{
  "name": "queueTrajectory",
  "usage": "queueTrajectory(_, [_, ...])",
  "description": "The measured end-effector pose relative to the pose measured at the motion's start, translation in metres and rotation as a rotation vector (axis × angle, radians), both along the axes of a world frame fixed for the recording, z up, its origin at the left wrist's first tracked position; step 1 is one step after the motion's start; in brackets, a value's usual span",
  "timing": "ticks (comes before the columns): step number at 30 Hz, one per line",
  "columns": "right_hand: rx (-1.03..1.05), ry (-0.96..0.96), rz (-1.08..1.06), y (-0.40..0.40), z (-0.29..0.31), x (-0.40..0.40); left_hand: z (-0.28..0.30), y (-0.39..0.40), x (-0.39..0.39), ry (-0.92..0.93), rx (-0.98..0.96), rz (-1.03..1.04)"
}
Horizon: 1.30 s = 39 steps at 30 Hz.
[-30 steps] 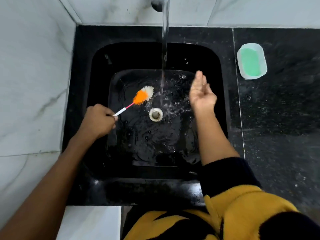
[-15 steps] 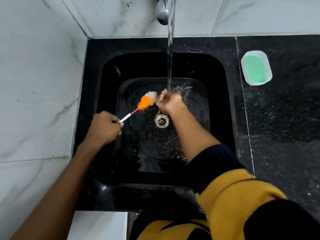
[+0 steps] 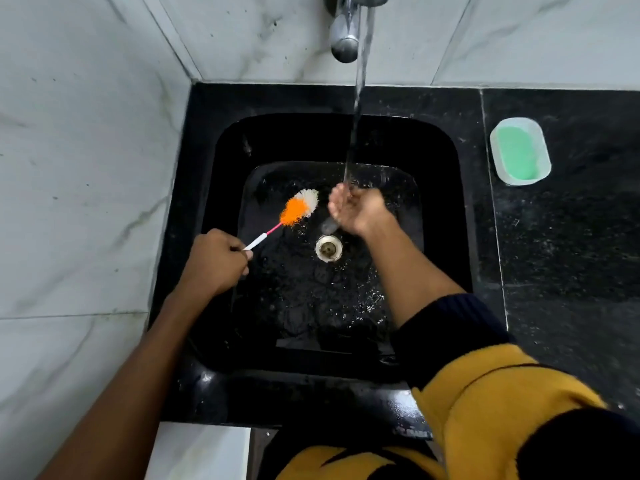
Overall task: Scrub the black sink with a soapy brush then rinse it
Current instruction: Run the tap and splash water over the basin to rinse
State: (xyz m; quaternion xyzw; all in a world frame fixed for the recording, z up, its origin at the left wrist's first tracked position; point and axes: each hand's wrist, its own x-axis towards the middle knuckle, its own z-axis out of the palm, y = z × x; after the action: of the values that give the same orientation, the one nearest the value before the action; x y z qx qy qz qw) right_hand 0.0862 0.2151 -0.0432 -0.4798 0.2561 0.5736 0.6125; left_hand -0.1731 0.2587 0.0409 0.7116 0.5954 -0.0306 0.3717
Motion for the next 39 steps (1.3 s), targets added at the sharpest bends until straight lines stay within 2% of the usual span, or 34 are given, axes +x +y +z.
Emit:
queueTrajectory(3, [-0.043, 0.130, 0.008, 0.003, -0.006, -0.021, 0.001, 0.001, -0.002, 0.010, 0.009, 0.006])
queueTrajectory(6, [-0.056, 0.157, 0.016, 0.007, 0.006, -0.016, 0.003, 0.001, -0.004, 0.007, 0.003, 0.022])
queueTrajectory(9, [-0.040, 0.058, -0.108, 0.014, 0.024, 0.021, 0.002, 0.002, -0.006, -0.002, -0.001, 0.036])
queueTrajectory(13, [0.184, -0.080, -0.222, 0.033, 0.078, 0.076, 0.002, 0.002, -0.006, -0.016, -0.010, 0.040])
queueTrajectory(17, [0.289, -0.211, -0.274, 0.040, 0.119, 0.107, 0.006, -0.002, 0.001, -0.035, -0.004, 0.029])
queueTrajectory(22, [-0.005, -0.253, -0.135, 0.023, 0.095, 0.085, 0.008, -0.004, 0.005, -0.052, -0.012, 0.027])
queueTrajectory(24, [-0.062, -0.199, -0.075, 0.017, 0.075, 0.061, 0.009, -0.003, 0.004, -0.044, -0.006, 0.027])
queueTrajectory(28, [-0.058, -0.022, 0.045, 0.014, 0.047, 0.013, 0.008, -0.003, -0.001, -0.033, 0.004, 0.031])
queueTrajectory(34, [0.074, 0.097, 0.124, 0.010, 0.040, -0.009, 0.004, -0.005, -0.007, -0.036, 0.003, 0.036])
queueTrajectory(37, [0.142, 0.117, 0.035, 0.000, 0.038, 0.013, 0.001, -0.006, -0.008, -0.037, 0.000, 0.040])
queueTrajectory(39, [0.252, 0.127, -0.234, -0.009, 0.041, 0.039, 0.001, -0.007, -0.007, -0.040, -0.004, 0.034])
